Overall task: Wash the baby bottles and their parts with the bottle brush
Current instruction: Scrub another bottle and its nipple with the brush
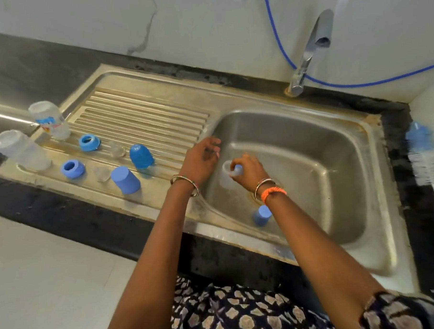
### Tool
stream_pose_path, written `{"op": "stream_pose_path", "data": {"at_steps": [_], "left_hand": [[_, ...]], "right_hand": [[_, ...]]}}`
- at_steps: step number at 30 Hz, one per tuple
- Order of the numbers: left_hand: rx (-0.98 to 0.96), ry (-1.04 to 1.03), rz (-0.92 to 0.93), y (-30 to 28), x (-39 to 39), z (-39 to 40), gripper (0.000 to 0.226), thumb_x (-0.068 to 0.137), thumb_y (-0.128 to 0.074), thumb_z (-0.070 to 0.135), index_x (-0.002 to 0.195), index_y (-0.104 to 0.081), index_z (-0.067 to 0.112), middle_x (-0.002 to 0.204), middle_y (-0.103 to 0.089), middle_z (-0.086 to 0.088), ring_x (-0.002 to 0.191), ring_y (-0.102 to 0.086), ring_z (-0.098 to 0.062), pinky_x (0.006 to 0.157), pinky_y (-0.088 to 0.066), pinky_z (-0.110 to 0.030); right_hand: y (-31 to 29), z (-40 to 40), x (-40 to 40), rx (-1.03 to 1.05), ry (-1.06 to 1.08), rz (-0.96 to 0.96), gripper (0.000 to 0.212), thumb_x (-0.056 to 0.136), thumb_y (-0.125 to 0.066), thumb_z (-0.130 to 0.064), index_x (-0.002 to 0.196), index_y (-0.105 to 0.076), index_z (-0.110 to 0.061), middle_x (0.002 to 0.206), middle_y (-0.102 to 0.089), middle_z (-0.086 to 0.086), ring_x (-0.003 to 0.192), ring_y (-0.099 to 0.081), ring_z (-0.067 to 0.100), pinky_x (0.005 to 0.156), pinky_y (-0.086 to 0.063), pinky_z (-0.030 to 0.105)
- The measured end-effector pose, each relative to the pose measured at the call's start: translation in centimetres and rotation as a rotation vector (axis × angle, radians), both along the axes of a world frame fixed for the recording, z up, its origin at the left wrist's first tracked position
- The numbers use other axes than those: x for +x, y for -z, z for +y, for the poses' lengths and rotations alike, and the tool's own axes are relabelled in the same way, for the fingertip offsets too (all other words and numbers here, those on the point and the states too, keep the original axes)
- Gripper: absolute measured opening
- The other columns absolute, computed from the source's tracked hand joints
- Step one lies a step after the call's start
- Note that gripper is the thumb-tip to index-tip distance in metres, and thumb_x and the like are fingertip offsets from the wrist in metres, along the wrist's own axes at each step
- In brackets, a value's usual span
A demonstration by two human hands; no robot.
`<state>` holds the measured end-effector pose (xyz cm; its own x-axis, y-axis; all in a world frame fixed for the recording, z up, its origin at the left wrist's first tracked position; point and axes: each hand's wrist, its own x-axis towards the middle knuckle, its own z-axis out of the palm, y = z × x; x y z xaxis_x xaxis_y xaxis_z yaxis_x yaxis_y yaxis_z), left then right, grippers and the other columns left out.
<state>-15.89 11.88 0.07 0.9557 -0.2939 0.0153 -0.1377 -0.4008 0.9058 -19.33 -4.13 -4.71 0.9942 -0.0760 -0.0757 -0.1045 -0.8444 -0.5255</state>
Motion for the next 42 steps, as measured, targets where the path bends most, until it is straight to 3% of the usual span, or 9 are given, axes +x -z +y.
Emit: {"op": "stream_pose_path", "data": {"at_steps": [3, 7, 13, 21, 26, 28, 31, 36, 42], "left_hand": [[-0.027, -0.01, 0.04, 0.4, -0.1, 0.7, 0.017, 0.084, -0.058, 0.002, 0.101, -0.063, 0.007, 0.089, -0.063, -0.005, 0.068, -0.058, 0.0, 0.067, -0.045, -0.015], [-0.035, -0.039, 0.1, 1.3, -0.4, 0.8, 0.018, 0.088, -0.055, -0.002, 0.096, -0.064, 0.012, 0.092, -0.065, -0.004, 0.073, -0.059, -0.013, 0.064, -0.043, -0.018], [-0.049, -0.005, 0.142, 1.7, -0.2, -0.2, 0.022, 0.088, -0.047, -0.009, 0.099, -0.063, 0.0, 0.08, -0.063, -0.002, 0.065, -0.058, -0.013, 0.056, -0.043, -0.008], [-0.041, 0.035, 0.176, 1.8, -0.5, -0.7, 0.026, 0.088, -0.046, -0.009, 0.095, -0.062, 0.01, 0.078, -0.064, 0.002, 0.052, -0.056, 0.005, 0.056, -0.045, -0.009], [-0.22, 0.003, 0.321, 0.2, -0.8, -1.3, 0.015, 0.096, -0.048, 0.005, 0.096, -0.06, 0.014, 0.082, -0.065, -0.003, 0.065, -0.058, -0.011, 0.059, -0.051, -0.022], [-0.292, 0.042, 0.454, -2.0, -0.8, -2.3, 0.016, 0.1, -0.044, 0.019, 0.103, -0.059, 0.014, 0.088, -0.065, -0.008, 0.066, -0.063, -0.013, 0.062, -0.053, -0.021], [-0.4, 0.199, 0.532, -5.7, -0.4, -4.2, 0.027, 0.101, -0.038, 0.03, 0.109, -0.057, 0.012, 0.093, -0.066, -0.008, 0.069, -0.067, -0.013, 0.068, -0.057, -0.028], [-0.661, 0.216, 0.413, -11.3, 0.4, -5.2, 0.01, 0.098, -0.048, 0.015, 0.103, -0.056, 0.015, 0.077, -0.071, -0.001, 0.061, -0.068, -0.013, 0.065, -0.058, -0.024], [-0.688, 0.461, 0.368, -14.8, -0.4, -4.7, 0.019, 0.092, -0.055, 0.007, 0.109, -0.058, 0.015, 0.1, -0.064, -0.009, 0.079, -0.068, -0.014, 0.076, -0.056, -0.024]], "right_hand": [[2.1, 0.4, 0.1, -0.062, -0.024, 0.096, 0.018, 0.081, -0.062, -0.013, 0.097, -0.069, -0.01, 0.102, -0.06, 0.018, 0.1, -0.056, 0.036, 0.084, -0.042, 0.035], [3.0, 0.2, -0.2, -0.057, 0.004, 0.132, 0.015, 0.079, -0.064, -0.013, 0.093, -0.068, -0.01, 0.1, -0.059, 0.018, 0.095, -0.058, 0.037, 0.079, -0.045, 0.035], [3.1, -0.4, -0.7, 0.001, 0.03, 0.139, 0.025, 0.077, -0.069, -0.02, 0.102, -0.069, -0.018, 0.102, -0.063, 0.012, 0.097, -0.059, 0.031, 0.08, -0.046, 0.032], [3.5, -0.7, -1.9, 0.127, 0.111, 0.063, 0.031, 0.079, -0.072, -0.039, 0.103, -0.071, -0.021, 0.101, -0.062, 0.008, 0.094, -0.059, 0.023, 0.08, -0.041, 0.027], [-0.6, 0.8, -2.7, 0.298, 0.404, -0.256, 0.059, 0.08, -0.036, -0.068, 0.085, -0.07, -0.021, 0.089, -0.049, 0.001, 0.073, -0.052, 0.017, 0.066, -0.038, 0.027], [-3.8, 1.1, -2.0, 0.298, 0.423, -0.385, 0.06, 0.086, -0.03, -0.064, 0.091, -0.071, -0.021, 0.088, -0.052, 0.002, 0.074, -0.048, 0.012, 0.067, -0.036, 0.026], [-8.6, 0.8, -0.5, 0.4, 0.362, -0.521, 0.032, 0.095, -0.05, -0.042, 0.099, -0.068, -0.015, 0.093, -0.061, 0.001, 0.084, -0.051, 0.011, 0.081, -0.044, 0.03], [-16.2, -1.5, -0.9, 0.545, 0.321, -0.586, 0.016, 0.081, -0.07, -0.008, 0.097, -0.066, -0.009, 0.089, -0.064, -0.003, 0.083, -0.059, 0.009, 0.07, -0.05, 0.017], [-21.6, -2.1, -4.8, 0.588, 0.345, -0.642, 0.018, 0.075, -0.074, -0.001, 0.089, -0.073, -0.013, 0.076, -0.068, -0.007, 0.065, -0.063, -0.004, 0.069, -0.053, 0.013]]}}
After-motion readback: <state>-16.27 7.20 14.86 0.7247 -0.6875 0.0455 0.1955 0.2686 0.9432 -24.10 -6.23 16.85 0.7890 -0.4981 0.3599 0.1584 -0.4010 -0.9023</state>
